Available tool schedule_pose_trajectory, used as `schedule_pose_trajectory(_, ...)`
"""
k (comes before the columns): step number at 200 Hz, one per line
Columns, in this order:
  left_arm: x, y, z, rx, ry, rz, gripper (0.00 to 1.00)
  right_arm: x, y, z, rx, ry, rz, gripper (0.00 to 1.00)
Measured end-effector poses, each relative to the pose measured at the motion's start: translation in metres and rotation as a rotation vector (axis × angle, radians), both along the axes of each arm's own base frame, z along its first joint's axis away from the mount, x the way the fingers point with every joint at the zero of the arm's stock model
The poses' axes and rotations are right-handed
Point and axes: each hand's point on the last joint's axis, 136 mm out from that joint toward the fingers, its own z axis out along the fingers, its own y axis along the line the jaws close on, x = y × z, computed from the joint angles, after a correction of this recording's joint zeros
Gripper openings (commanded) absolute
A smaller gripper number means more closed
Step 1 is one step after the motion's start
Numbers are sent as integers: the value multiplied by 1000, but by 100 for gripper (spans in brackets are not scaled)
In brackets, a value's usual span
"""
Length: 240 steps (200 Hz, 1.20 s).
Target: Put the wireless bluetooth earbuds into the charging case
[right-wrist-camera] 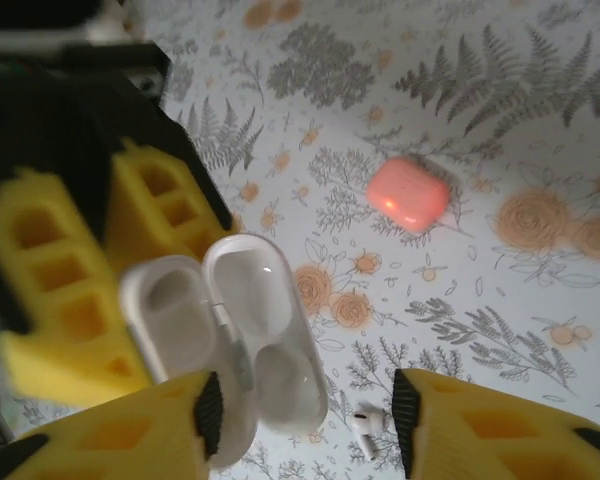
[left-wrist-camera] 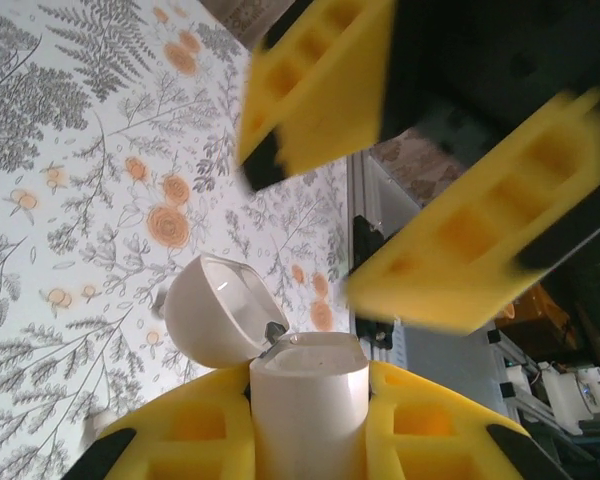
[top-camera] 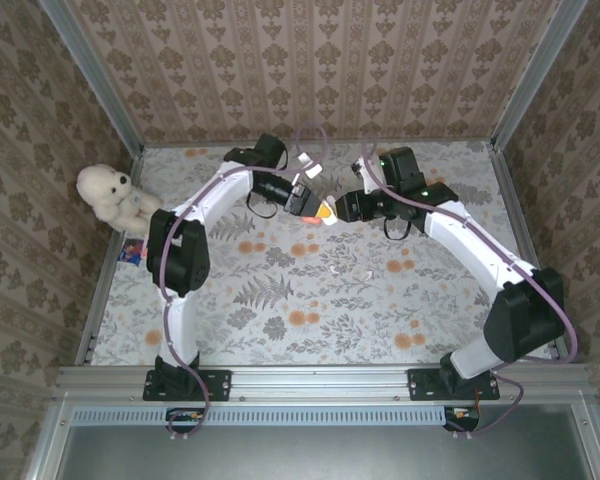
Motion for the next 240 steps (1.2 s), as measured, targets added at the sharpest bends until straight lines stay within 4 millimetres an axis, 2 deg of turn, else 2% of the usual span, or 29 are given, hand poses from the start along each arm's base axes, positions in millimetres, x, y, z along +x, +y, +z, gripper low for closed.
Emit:
schedule_pose_trajectory(24,6,14,-13,29,-32,90,0,-9,-10,22,65,1,-106,55)
schedule_pose_trajectory(41,17,30,-14,41,-115,189,0,-20,-17,14,87,49,-186,55)
schedule_pose_trajectory(65,30,47,0,26,-295,344,0,-34,-15,-25,54,168,-288,56)
schedule_pose_trajectory(89,38,55,19,-23,-481,471,0,-46,-3,-71,-37,279,-345,56)
schedule_pose_trajectory(104,42,59,24,-62,-595,542,0,-52,5,-98,-108,330,-363,56)
schedule_pose_trajectory(125,40,64,16,-115,-749,639,0,-61,12,-133,-221,378,-365,55)
schedule_pose_trajectory(151,31,66,1,-175,-860,728,0,-66,23,-159,-322,384,-314,53)
schedule_pose_trajectory(167,33,72,6,-206,-905,786,0,-66,27,-168,-360,374,-267,53)
schedule_pose_trajectory(204,39,82,45,-309,-1020,893,0,-60,32,-175,-417,339,-177,53)
schedule_pose_trajectory(240,36,91,61,-343,-1057,942,0,-44,45,-178,-431,296,-116,52)
